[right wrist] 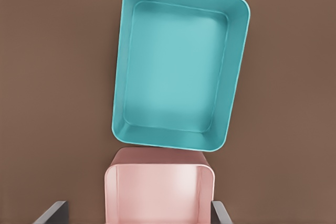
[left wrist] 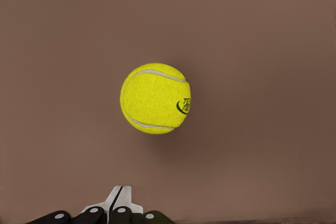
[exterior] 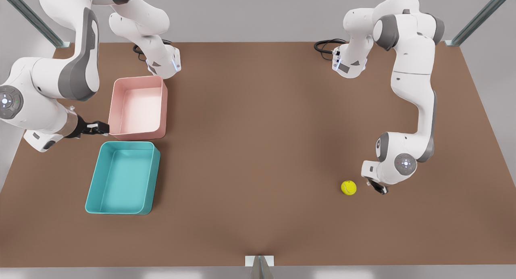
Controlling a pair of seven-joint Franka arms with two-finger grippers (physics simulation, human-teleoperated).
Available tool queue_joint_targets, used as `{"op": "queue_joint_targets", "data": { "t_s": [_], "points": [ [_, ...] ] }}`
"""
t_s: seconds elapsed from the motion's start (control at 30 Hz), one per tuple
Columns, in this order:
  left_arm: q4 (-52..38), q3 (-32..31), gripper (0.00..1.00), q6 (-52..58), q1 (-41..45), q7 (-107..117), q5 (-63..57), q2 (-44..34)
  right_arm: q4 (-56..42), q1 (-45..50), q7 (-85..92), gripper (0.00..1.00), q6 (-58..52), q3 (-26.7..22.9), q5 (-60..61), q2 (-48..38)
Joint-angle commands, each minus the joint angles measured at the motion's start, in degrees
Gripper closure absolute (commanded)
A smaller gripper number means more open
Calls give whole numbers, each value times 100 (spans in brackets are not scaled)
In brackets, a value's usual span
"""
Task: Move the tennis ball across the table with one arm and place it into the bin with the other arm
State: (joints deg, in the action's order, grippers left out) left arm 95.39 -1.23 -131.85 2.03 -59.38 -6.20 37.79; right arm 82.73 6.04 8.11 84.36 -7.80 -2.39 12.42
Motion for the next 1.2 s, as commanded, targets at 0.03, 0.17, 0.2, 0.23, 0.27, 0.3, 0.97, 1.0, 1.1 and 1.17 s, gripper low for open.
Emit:
{"op": "queue_joint_targets", "data": {
  "t_s": [0.03, 0.17, 0.2, 0.23, 0.27, 0.3, 0.97, 1.0, 1.1, 1.17],
  "points": [
    [-3, 0, 79, -508, -9, -4081, -127, 71, -3, -7, 42, 0, 11, -3, 19, 6],
    [15, 0, 79, -534, -1, -3993, -110, 247, -12, -7, 42, 0, 11, -3, 19, 15],
    [6, 0, 79, -543, -1, -3958, -127, 273, -3, -7, 42, 0, 11, -3, 28, 15],
    [6, 0, 79, -543, -1, -3853, -127, 335, -3, -7, 42, 0, 11, -3, 28, 15],
    [6, 0, 79, -552, -1, -3791, -127, 405, -3, -7, 42, 0, 11, -3, 28, 15],
    [6, 0, 79, -552, -9, -3791, -127, 405, -3, -7, 42, 0, 11, -3, 28, 15],
    [-847, -106, 0, 2829, 940, 7219, 1016, -956, -3, -7, 24, 0, 11, -3, 72, 59],
    [-908, -79, 0, 3613, 957, 7617, 480, -1668, -3, -7, 24, 0, 11, -3, 63, 59],
    [-1400, 448, 0, 4974, 1054, 8180, 769, -2645, -55, 2, 33, 0, 19, -3, 229, 155],
    [-1778, 448, 0, 5495, 958, 7731, 716, -2469, -143, 142, 15, 0, 336, 24, 625, 551]
  ]
}}
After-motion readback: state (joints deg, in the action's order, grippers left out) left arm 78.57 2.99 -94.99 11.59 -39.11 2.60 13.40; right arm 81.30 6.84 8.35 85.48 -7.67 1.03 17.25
